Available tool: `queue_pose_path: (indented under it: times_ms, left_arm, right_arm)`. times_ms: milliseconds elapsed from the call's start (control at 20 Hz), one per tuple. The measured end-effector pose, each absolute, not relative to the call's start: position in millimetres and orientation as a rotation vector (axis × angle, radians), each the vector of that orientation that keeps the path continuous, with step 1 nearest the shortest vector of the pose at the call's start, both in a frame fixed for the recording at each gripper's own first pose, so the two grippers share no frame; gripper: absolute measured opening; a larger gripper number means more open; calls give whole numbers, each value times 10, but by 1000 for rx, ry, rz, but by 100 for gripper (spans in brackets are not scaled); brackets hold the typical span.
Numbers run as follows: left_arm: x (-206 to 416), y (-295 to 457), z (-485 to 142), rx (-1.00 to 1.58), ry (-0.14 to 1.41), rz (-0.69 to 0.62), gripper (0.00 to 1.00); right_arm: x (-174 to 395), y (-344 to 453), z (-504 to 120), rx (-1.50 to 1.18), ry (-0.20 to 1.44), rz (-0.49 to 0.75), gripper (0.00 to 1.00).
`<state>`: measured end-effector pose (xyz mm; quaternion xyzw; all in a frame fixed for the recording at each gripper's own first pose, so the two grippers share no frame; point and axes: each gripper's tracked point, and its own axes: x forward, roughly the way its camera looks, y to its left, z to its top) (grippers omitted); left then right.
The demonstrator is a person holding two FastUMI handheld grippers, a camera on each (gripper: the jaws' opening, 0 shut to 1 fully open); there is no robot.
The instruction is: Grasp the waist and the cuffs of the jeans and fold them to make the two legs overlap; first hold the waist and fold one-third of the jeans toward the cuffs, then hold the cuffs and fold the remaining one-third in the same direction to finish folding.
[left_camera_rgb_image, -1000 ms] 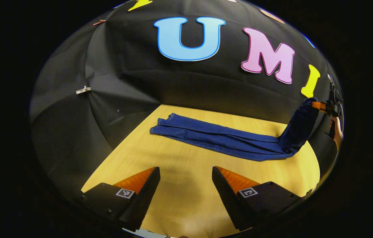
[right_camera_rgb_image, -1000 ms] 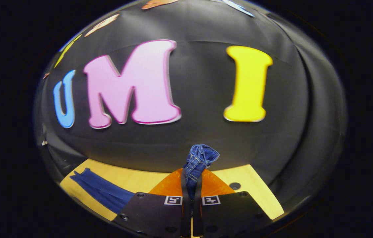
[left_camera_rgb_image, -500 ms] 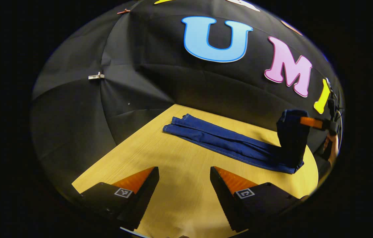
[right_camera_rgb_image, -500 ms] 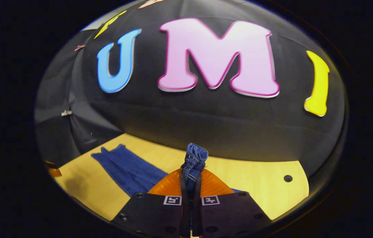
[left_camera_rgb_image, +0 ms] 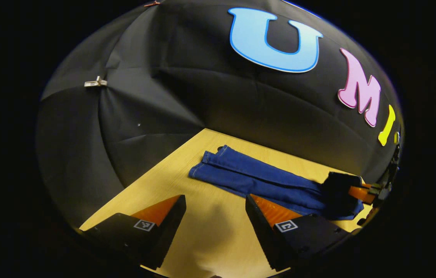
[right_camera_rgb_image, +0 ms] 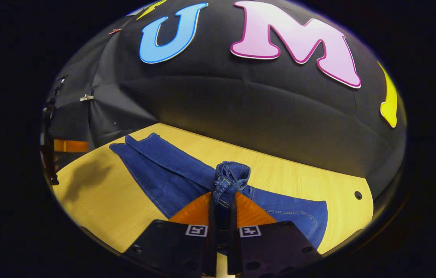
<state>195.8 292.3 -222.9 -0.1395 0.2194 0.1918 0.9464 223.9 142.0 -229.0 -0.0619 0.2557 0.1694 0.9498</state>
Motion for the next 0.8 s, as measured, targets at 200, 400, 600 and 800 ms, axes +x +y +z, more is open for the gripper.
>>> queue_pose_path:
  times_ms: [200,400,600,800]
  left_arm:
    - [2553,3275,-2384,-252,478,355,97]
    - [2890,3652,-2668,-207,557,376,97]
    - [3024,3643,-2837,-133,659,329,96]
    - [3079,3602,-3067,-120,727,287,97]
  right_arm:
    - [2106,1569,-2359,-56,552,388,63]
    - [1866,1469,-2346,6,574,402,100]
    - [1732,1034,-2305,66,574,317,99]
    - [1663,632,-2351,117,594,234,84]
